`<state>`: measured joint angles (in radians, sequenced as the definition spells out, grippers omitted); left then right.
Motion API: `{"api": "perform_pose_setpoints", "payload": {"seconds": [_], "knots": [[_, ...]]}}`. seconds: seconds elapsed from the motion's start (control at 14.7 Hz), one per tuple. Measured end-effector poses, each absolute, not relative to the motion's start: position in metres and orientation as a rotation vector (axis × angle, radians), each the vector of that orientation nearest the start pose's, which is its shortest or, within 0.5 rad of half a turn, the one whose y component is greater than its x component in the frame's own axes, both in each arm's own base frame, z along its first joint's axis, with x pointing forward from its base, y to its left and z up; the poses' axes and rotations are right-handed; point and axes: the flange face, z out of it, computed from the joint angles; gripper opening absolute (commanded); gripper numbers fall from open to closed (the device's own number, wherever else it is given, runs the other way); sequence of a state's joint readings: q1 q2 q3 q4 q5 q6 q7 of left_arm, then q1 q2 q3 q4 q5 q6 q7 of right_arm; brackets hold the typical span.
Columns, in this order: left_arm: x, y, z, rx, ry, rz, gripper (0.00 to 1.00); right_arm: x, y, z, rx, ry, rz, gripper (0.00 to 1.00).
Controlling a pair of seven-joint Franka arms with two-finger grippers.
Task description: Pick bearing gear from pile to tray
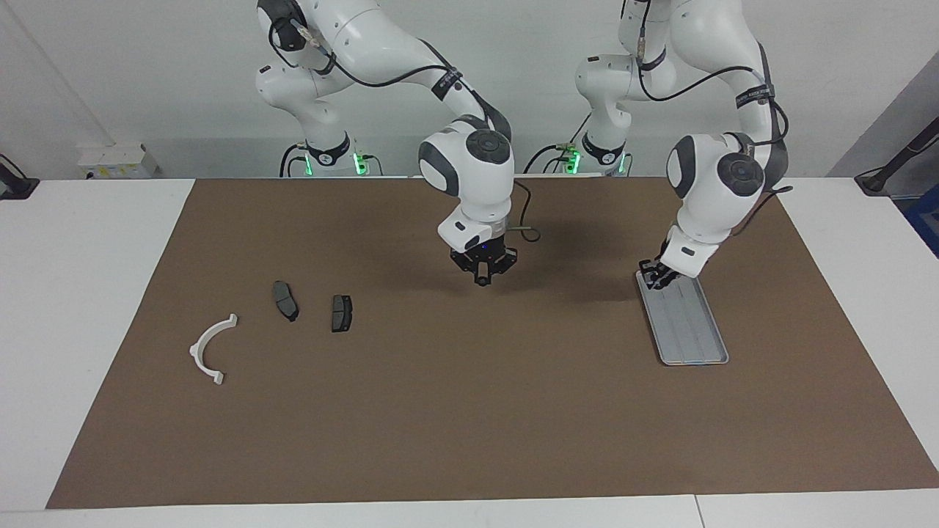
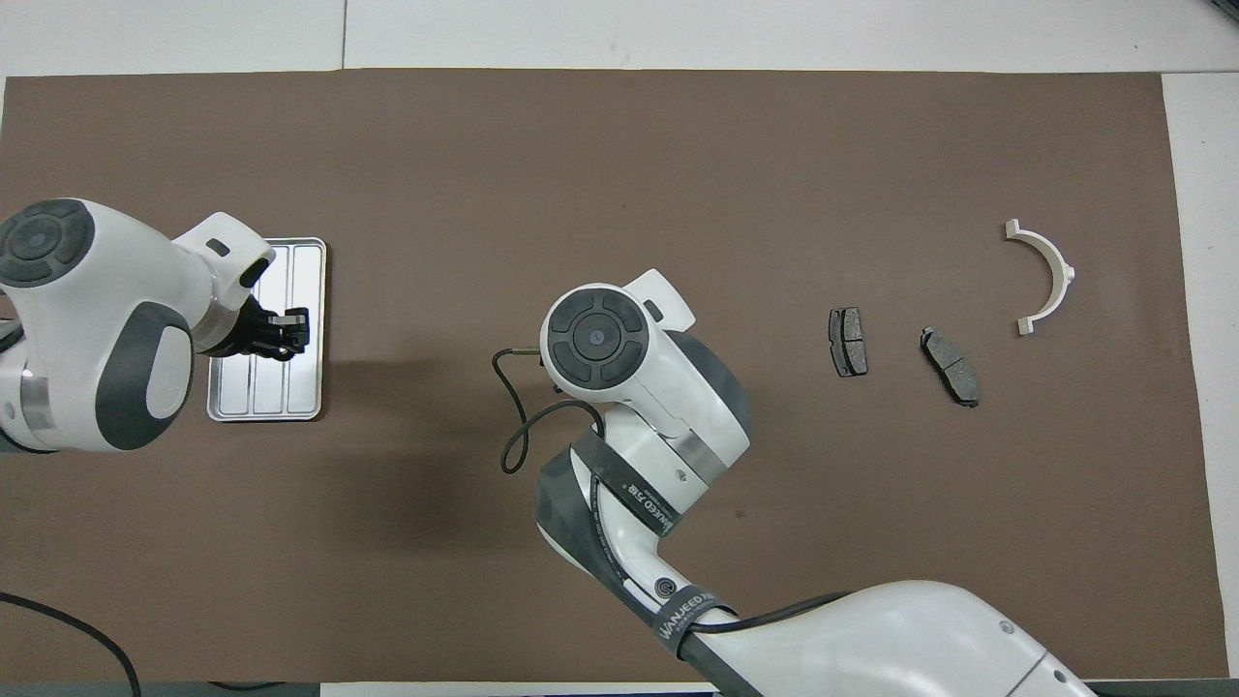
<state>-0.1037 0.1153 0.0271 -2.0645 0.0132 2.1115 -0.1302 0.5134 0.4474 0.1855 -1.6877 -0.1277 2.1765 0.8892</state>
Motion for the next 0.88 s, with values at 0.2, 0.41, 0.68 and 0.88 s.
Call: {"api": "perform_pose_setpoints", "payload": {"seconds": [0.2,0.41,0.68,0.88], "knots": [[0.553,-0.006,0.355,-3.125,-0.011,0.103,0.00,0.529,0.419,0.317,-3.115,0.226,-0.071,0.00],[0.544,0.000,0.335,-3.126,-0.013,0.092,0.00,0.530,0.416,0.309,-3.112,0.232,-0.072,0.00],[0.535,-0.001,0.320,-3.127,-0.010,0.103,0.00,0.525,0.412,0.288,-3.093,0.228,-0.087,0.00],[0.528,0.000,0.307,-3.127,-0.014,0.088,0.00,0.524,0.410,0.289,-3.087,0.229,-0.097,0.76]]}}
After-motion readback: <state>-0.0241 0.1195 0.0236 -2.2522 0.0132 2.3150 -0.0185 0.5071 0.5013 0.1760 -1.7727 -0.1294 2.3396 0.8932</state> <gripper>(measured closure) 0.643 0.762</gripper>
